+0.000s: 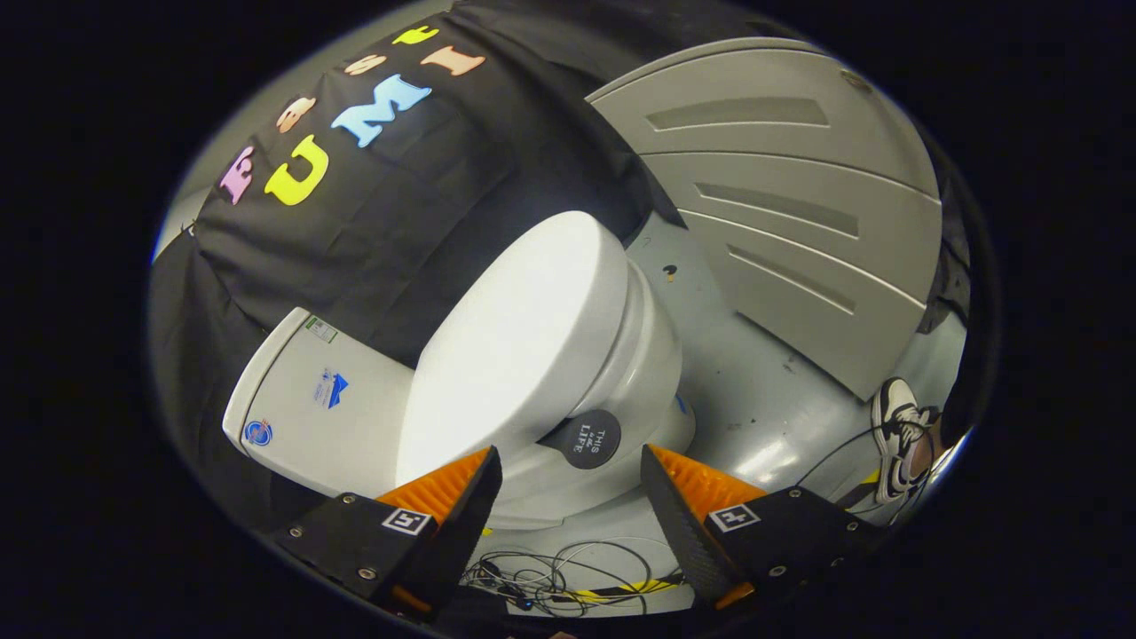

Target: Open the toilet lid.

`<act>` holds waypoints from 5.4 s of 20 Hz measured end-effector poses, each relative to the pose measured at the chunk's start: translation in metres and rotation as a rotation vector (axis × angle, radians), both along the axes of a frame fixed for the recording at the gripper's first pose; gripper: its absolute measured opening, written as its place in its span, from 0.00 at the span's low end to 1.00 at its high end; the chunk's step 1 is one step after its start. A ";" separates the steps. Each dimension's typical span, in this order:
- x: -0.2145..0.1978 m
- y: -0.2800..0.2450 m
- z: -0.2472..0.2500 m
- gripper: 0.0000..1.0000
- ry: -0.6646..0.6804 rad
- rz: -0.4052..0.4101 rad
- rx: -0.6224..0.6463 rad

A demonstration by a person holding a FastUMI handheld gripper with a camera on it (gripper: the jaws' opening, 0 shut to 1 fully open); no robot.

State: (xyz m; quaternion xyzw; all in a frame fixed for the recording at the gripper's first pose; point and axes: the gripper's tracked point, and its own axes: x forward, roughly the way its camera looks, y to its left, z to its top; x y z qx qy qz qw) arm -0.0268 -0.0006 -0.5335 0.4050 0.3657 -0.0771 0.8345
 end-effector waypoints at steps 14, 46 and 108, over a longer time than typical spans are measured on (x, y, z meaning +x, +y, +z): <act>0.038 0.002 -0.018 0.68 -0.086 -0.169 0.292; 0.040 0.012 0.047 0.00 -0.041 -0.116 -0.016; 0.105 0.294 0.284 0.00 -0.320 0.421 -0.941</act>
